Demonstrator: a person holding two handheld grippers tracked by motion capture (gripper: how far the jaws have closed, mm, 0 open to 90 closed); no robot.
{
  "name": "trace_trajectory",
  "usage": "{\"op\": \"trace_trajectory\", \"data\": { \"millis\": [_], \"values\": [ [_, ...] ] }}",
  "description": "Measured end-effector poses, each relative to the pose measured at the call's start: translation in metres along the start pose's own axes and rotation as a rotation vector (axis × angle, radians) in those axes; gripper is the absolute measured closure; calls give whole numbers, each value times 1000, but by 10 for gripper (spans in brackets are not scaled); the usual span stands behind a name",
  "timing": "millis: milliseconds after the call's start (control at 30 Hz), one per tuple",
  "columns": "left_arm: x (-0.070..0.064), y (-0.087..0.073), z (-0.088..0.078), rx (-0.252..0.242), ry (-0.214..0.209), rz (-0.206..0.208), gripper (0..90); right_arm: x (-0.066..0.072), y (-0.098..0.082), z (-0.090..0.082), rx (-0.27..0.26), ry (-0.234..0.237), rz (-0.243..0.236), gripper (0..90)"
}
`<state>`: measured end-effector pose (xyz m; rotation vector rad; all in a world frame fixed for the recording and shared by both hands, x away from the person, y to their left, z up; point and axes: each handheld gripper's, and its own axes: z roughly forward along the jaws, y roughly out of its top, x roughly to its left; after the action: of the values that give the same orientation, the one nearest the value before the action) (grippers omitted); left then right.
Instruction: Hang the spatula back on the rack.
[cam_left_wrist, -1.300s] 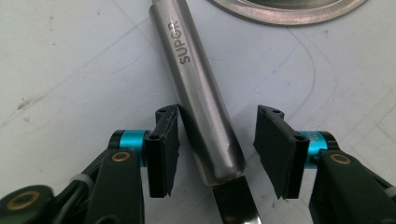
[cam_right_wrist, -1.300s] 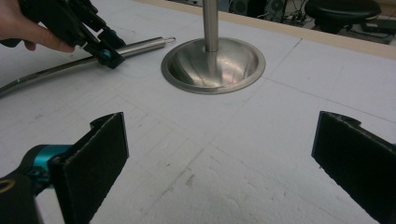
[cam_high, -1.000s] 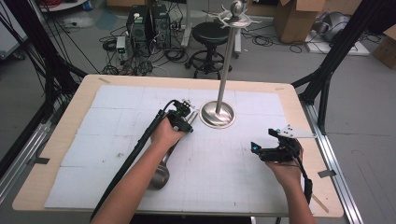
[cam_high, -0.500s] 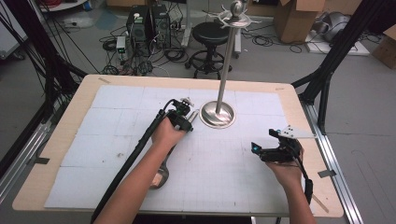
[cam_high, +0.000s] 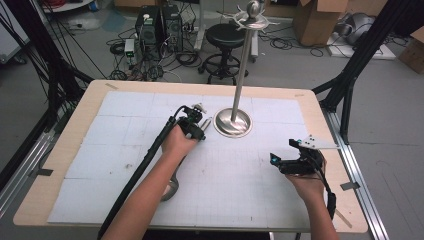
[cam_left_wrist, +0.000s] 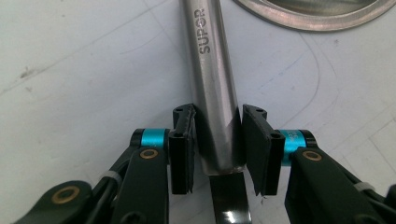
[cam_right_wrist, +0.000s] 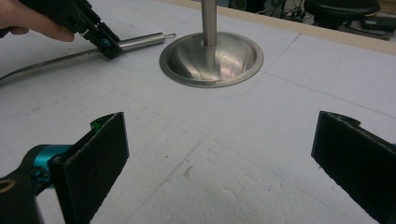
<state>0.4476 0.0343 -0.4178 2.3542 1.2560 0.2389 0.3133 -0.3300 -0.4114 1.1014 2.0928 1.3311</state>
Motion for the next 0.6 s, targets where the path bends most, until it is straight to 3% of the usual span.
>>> {"op": "trace_trajectory", "data": {
  "millis": [67, 400, 600],
  "values": [
    [3, 0, -2, 12, -6, -18, 662, 0, 0, 0, 0, -1, -3, 27],
    [4, -2, -5, -1, 24, -10, 686, 0, 0, 1, 1, -2, -5, 28],
    [10, -4, -4, -3, -21, -24, 677, 1, 0, 1, 4, -1, -7, 28]
  ]
}}
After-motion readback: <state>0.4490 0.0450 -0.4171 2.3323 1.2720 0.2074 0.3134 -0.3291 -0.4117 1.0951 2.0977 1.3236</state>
